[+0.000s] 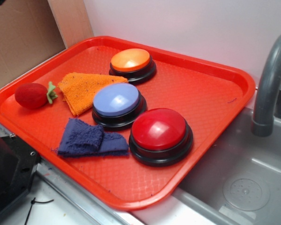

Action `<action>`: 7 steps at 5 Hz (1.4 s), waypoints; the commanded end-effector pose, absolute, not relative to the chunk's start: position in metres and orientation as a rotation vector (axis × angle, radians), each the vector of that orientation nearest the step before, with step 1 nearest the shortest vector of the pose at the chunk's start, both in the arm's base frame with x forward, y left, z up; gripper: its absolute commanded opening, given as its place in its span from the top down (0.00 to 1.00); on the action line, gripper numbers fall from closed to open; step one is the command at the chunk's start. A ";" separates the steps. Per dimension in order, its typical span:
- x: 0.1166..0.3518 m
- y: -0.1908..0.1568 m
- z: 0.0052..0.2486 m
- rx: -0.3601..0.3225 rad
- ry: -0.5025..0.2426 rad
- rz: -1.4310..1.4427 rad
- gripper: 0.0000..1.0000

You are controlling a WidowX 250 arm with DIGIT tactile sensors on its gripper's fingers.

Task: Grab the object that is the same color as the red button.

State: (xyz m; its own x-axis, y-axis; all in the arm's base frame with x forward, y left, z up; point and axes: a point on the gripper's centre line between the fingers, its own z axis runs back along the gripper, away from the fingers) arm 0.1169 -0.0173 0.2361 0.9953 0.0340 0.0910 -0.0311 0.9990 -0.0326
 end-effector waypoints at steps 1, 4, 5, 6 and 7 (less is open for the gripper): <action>0.117 -0.017 0.236 -0.031 -0.092 0.033 0.00; 0.135 0.040 0.163 -0.055 -0.101 -0.051 0.00; 0.140 0.060 0.137 0.007 -0.086 -0.020 0.00; 0.147 0.083 0.104 0.040 -0.086 -0.042 0.00; 0.150 0.100 0.076 0.094 -0.065 -0.072 0.00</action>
